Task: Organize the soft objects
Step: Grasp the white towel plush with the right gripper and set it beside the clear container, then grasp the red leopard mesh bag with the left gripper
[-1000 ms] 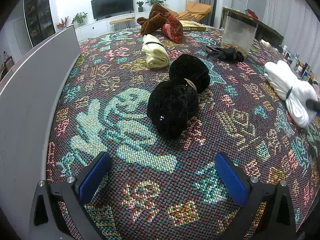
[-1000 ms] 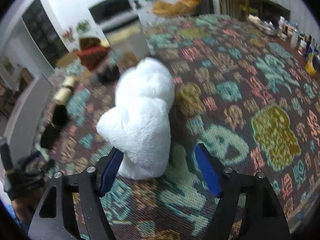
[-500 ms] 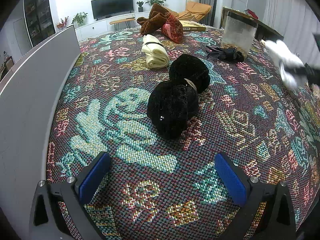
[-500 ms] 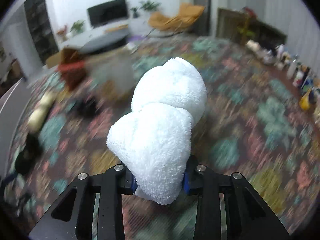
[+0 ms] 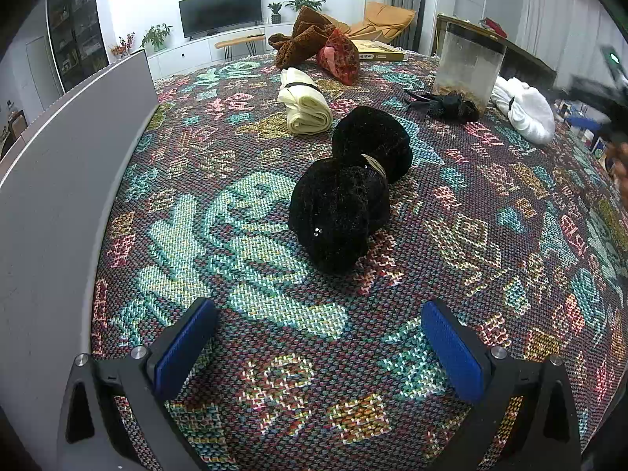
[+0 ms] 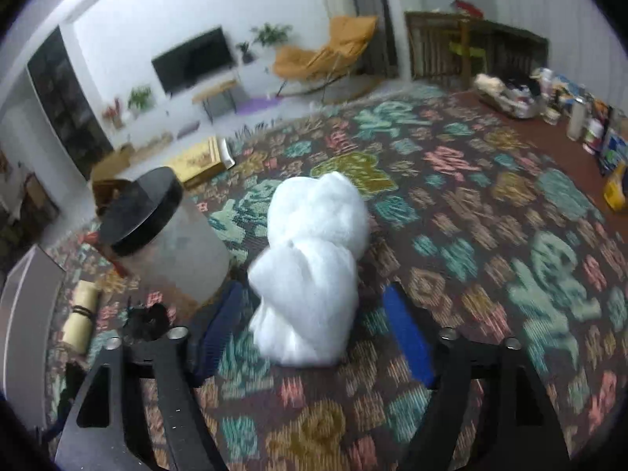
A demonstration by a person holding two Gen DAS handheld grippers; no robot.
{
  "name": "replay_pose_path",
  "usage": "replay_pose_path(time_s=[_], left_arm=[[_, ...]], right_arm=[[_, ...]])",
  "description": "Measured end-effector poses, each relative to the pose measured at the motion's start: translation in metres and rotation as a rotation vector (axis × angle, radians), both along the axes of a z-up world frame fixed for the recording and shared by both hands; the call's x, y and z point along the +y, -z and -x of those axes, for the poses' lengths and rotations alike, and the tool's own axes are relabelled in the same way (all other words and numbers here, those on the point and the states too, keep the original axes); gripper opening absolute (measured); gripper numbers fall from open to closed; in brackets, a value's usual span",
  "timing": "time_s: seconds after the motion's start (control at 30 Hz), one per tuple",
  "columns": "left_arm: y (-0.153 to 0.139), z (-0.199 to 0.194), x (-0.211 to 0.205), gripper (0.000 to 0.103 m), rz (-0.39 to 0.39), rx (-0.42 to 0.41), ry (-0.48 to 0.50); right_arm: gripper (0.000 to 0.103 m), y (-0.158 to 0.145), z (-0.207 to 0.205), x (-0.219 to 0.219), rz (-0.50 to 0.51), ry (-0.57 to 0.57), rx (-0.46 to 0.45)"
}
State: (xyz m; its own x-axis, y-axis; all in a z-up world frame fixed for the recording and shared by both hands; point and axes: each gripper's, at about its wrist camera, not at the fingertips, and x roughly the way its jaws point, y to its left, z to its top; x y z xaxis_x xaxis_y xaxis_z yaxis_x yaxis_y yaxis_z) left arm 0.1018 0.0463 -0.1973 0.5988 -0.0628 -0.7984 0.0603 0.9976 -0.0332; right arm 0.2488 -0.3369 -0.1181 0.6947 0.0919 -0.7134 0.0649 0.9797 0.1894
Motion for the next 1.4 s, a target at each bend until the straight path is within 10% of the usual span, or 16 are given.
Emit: replay_pose_path(time_s=[0.2, 0.73, 0.93, 1.13, 1.4], left_arm=[[0.0, 0.0, 0.0, 0.103, -0.001, 0.0, 0.0], [-0.035, -0.018, -0.01, 0.102, 0.021, 0.084, 0.024], [-0.099, -0.12, -0.038, 0.103, -0.085, 0.03, 0.113], [-0.083, -0.251, -0.029, 0.101, 0.018, 0.123, -0.025], [-0.042, -0.331, -0.033, 0.101, 0.009, 0.134, -0.148]], right_arm=[[0.081, 0.063, 0.038, 0.006, 0.206, 0.08, 0.161], [0.086, 0.064, 0.052, 0.004, 0.229, 0.111, 0.107], [0.086, 0.062, 0.053, 0.006, 0.244, 0.112, 0.106], [0.086, 0.061, 0.055, 0.01, 0.263, 0.115, 0.105], [0.086, 0.06, 0.056, 0.011, 0.259, 0.115, 0.105]])
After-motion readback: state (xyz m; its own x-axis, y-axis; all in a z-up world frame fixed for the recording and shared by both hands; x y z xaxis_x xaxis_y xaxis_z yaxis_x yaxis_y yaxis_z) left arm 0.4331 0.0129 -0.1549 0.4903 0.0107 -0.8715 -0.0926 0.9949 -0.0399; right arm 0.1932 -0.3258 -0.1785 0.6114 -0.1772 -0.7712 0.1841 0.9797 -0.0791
